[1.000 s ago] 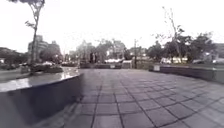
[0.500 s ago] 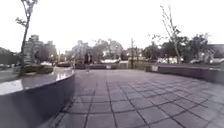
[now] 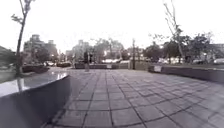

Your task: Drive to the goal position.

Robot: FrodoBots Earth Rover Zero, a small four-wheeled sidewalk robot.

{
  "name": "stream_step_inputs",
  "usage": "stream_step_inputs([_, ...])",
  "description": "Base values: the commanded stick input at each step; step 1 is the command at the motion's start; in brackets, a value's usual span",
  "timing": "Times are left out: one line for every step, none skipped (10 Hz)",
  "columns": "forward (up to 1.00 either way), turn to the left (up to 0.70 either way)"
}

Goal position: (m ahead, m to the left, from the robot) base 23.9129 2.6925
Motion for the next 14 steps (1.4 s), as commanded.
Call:
stream_step_inputs([0.70,0.00])
stream_step_inputs([0.70,0.00])
stream_step_inputs([0.70,0.00])
stream_step_inputs([0.70,0.00])
stream_step_inputs([0.70,0.00])
stream_step_inputs([0.70,0.00])
stream_step_inputs([0.70,0.00])
stream_step_inputs([0.70,0.00])
stream_step_inputs([0.70,0.00])
stream_step_inputs([0.70,0.00])
stream_step_inputs([0.70,0.00])
stream_step_inputs([0.70,0.00])
stream_step_inputs([0.70,0.00])
stream_step_inputs([0.70,0.00])
